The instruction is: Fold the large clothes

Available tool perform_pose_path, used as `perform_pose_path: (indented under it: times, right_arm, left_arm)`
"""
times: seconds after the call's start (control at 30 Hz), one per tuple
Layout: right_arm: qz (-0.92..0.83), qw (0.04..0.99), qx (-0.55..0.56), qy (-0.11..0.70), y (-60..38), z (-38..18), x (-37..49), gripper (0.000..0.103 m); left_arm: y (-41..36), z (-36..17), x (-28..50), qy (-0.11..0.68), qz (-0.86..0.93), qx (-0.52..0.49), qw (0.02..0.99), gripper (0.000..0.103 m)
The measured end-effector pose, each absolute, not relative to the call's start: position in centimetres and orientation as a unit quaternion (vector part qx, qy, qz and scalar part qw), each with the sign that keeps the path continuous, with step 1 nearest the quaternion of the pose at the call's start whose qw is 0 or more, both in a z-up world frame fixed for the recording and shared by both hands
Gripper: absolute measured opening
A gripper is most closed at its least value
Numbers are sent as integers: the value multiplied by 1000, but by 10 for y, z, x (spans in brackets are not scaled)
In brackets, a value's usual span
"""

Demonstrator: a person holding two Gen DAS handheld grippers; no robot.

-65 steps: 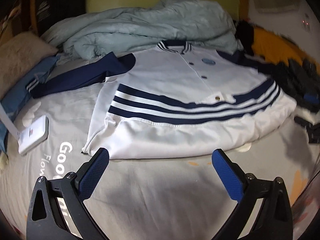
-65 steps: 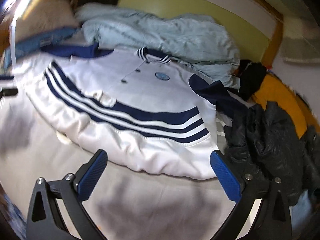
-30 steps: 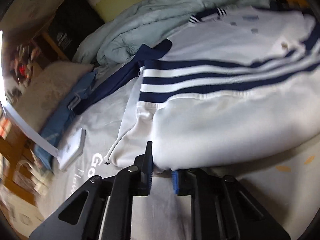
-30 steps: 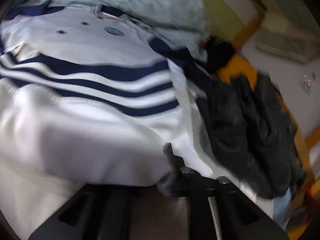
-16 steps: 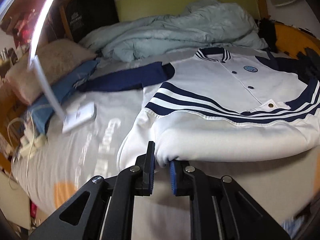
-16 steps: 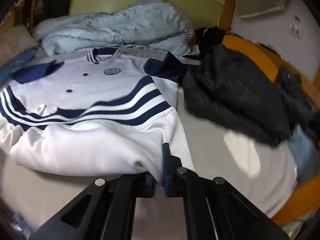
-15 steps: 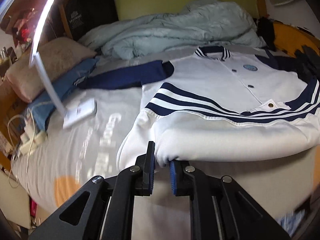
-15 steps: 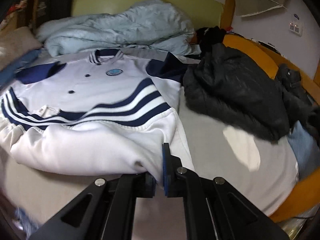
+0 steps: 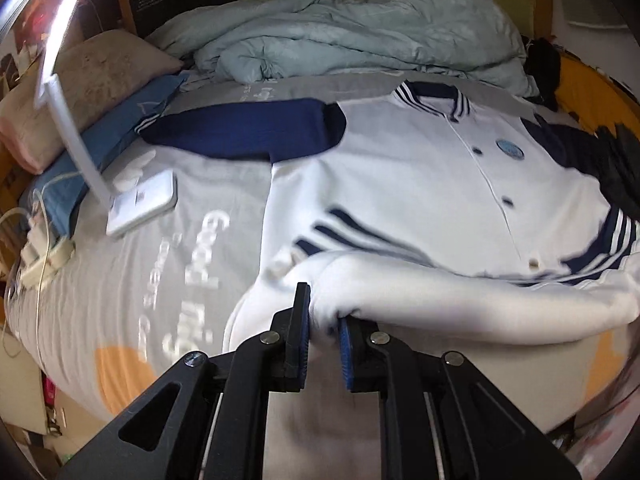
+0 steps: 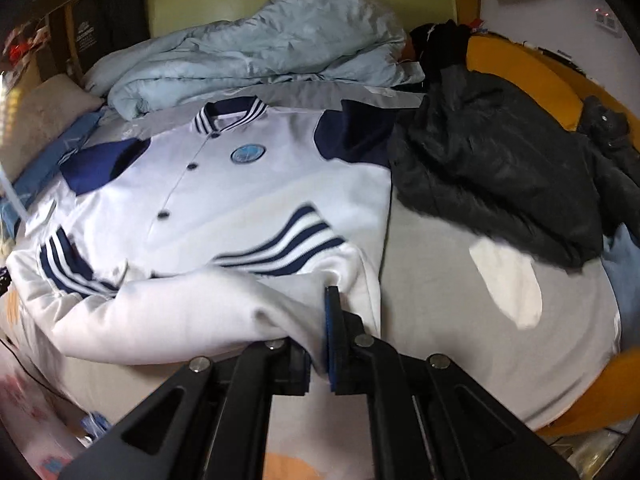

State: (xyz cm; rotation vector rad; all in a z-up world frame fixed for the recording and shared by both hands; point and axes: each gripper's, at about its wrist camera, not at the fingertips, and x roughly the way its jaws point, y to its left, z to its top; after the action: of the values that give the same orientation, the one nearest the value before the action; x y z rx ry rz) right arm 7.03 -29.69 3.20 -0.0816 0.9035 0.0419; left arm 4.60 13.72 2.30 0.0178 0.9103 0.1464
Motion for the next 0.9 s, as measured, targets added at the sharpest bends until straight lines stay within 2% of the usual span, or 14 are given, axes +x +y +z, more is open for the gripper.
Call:
perform_pose_path:
  times: [0.17,0.37,0.73,0.8,0.87,0.9]
  right_arm:
    - [-3,892,-47,450,-292,27,124,5]
    - [2,887,-74,455,-286,10,174,5]
    - [12,873,-65,484,-298,-13,200,5]
    - [11,874,-67,482,-299,-13,200,12]
    - [-1,879,-69,473,-302,-9,197,32]
    - [-2,880,-68,469,-303,-6,195,35]
  left_arm:
    - [146,24,108,455,81,-13,887,13]
    - [154,-8,154,467,103,2,878,11]
    - [145,-34,214,444,85,43,891,10]
    - [146,-35,217,442,83,33,892,11]
    - [145,-36,215,441,81,37,893,13]
    - [147,-35,211,436,77,31,896,14]
